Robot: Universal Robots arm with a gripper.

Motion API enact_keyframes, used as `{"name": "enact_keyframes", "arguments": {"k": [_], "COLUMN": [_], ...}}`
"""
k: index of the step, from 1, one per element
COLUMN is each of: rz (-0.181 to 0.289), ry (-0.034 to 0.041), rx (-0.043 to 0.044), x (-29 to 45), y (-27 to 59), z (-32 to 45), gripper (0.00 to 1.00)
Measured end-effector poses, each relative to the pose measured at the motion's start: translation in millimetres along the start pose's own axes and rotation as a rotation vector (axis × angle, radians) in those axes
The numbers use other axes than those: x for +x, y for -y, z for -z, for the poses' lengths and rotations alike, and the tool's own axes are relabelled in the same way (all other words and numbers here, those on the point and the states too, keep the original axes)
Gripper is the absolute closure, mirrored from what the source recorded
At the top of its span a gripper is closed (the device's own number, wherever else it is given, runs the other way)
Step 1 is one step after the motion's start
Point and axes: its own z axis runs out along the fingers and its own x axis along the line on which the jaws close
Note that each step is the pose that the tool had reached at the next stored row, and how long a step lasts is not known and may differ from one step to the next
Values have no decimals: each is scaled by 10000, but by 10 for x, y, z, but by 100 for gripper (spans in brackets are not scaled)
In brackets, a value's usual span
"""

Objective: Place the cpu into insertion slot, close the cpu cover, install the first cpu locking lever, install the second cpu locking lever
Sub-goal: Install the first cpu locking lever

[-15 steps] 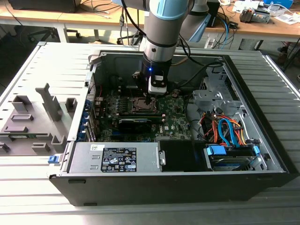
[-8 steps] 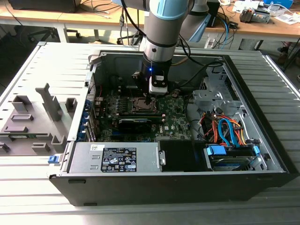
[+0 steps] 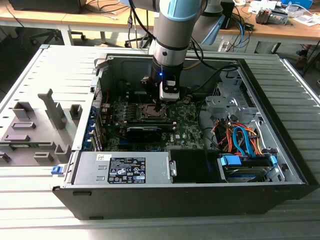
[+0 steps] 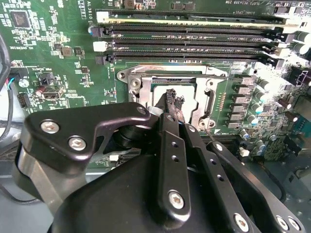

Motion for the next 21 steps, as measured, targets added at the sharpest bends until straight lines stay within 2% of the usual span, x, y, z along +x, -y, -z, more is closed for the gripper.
{"name": "enact_keyframes", "arguments": {"k": [21], "rz": [528], "ry": [4], "rx": [45], "x": [0], "y": [0], "z": [0], "gripper": [89]}}
